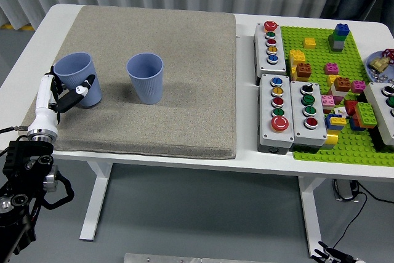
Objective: Pick cup pour cup place
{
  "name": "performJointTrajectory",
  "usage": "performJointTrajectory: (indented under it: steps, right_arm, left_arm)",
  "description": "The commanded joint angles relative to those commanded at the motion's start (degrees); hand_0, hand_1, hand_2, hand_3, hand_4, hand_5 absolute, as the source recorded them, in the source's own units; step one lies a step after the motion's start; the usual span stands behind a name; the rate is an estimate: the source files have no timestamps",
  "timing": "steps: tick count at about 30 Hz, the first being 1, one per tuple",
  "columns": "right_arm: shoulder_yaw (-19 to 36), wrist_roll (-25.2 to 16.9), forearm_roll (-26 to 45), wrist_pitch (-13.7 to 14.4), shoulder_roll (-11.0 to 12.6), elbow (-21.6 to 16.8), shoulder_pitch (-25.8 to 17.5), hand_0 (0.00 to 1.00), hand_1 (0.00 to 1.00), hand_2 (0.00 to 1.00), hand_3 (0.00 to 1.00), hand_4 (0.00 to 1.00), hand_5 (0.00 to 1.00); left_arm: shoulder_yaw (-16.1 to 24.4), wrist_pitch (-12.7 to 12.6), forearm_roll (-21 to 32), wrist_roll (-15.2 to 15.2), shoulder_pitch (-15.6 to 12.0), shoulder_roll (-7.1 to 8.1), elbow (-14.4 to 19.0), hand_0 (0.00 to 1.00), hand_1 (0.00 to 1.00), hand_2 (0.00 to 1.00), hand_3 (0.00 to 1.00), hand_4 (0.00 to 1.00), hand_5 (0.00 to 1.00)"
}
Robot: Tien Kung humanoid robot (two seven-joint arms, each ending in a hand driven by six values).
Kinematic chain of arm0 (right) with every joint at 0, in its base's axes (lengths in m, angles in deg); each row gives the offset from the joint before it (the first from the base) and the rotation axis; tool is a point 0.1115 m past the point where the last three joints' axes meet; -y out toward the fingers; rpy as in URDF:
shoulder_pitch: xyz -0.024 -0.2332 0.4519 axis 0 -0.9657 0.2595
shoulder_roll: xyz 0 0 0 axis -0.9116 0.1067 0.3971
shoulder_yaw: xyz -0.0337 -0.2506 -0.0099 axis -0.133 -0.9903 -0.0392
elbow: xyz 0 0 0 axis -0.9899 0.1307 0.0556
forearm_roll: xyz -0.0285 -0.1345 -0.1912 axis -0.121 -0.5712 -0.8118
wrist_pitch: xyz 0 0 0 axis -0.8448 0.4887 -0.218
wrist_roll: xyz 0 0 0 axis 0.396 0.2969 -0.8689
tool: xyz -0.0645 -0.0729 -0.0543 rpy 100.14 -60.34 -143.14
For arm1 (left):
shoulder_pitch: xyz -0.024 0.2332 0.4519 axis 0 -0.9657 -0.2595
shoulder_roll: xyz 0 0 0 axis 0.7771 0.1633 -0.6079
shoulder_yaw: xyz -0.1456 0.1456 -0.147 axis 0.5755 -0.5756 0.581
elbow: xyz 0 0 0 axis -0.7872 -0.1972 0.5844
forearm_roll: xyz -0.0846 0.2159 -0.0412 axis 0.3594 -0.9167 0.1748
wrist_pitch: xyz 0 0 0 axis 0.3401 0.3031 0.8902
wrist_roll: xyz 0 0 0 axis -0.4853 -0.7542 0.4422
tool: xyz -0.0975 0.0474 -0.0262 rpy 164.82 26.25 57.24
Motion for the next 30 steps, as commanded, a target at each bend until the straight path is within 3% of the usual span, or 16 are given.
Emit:
performJointTrajectory:
  steps: [8, 15, 30]
  right_arm:
    - [0.01, 0.00, -0.03, 0.00, 0.01, 0.00, 0.00, 0.761, 0.694, 0.733, 0.616, 0.221, 0.187]
    - [-0.01, -0.01, 0.04, 0.03, 0.03, 0.00, 0.00, 0.761, 0.695, 0.733, 0.616, 0.221, 0.187]
    - [0.37, 0.01, -0.32, 0.03, 0.20, 0.00, -0.09, 0.761, 0.694, 0.733, 0.616, 0.221, 0.187]
  left_arm:
    - [-0.53, -0.56, 1.21, 0.85, -0.25, 0.15, 0.38, 0.424, 0.461, 0.518, 0.518, 0.675, 0.168]
    - [-1.33, -0.66, 0.54, 0.66, -0.87, 1.41, 3.16, 0.429, 0.460, 0.517, 0.522, 0.678, 0.174]
    - [-3.65, -0.46, -1.21, -0.41, -1.92, 7.35, 12.23, 0.434, 0.464, 0.517, 0.524, 0.646, 0.118]
